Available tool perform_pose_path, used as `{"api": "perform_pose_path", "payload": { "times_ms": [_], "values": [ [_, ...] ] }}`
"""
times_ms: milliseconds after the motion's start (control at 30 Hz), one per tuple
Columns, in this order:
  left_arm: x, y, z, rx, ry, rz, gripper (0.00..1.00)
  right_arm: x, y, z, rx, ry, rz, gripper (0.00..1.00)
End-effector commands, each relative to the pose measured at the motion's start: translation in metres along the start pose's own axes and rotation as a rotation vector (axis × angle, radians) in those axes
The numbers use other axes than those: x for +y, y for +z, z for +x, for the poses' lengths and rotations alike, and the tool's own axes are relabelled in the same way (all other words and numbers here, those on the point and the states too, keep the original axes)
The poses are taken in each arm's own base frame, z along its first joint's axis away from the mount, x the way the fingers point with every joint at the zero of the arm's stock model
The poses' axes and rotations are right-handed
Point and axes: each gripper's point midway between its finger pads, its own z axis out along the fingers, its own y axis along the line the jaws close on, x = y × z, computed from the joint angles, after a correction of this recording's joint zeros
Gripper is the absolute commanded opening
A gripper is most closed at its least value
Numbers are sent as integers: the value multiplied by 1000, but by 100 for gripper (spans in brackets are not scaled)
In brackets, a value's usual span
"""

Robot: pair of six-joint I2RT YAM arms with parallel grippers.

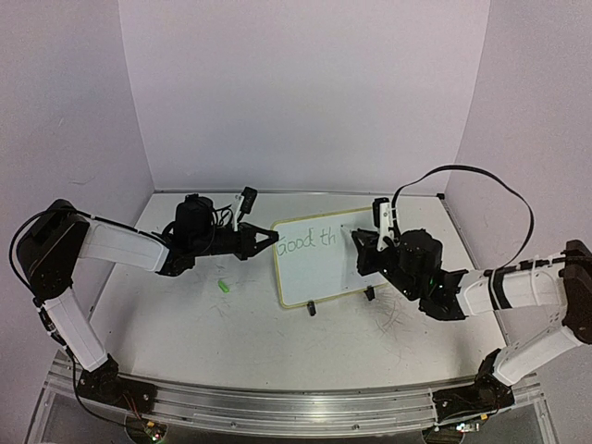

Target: Write a sentence on the whiteboard

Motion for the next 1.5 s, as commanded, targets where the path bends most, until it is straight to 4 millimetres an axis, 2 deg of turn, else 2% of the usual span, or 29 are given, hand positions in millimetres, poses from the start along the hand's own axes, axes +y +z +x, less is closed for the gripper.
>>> {"api": "perform_pose_path", "payload": {
  "times_ms": [0, 167, 500, 833, 1067, 1300, 1467],
  "values": [
    [2, -7, -21, -62, 81, -44, 0, 13, 9, -24, -59, -4, -36, 0],
    [2, -7, -21, -62, 83, -43, 0, 16, 12, -22, -60, -4, -52, 0],
    [-1, -9, -24, -68, 88, -39, 0, 6, 21, -8, -27, -6, 16, 0],
    [-1, -10, -25, -70, 91, -43, 0, -5, 15, 1, 3, 6, 63, 0],
    [0, -10, -23, -67, 85, -45, 0, 8, -2, -18, -71, 32, -45, 0],
    [-1, -10, -24, -69, 86, -44, 0, 6, 3, 0, -18, 23, -34, 0],
    [0, -9, -24, -67, 84, -43, 0, 8, 9, -2, -18, 13, -31, 0]
  ]
}}
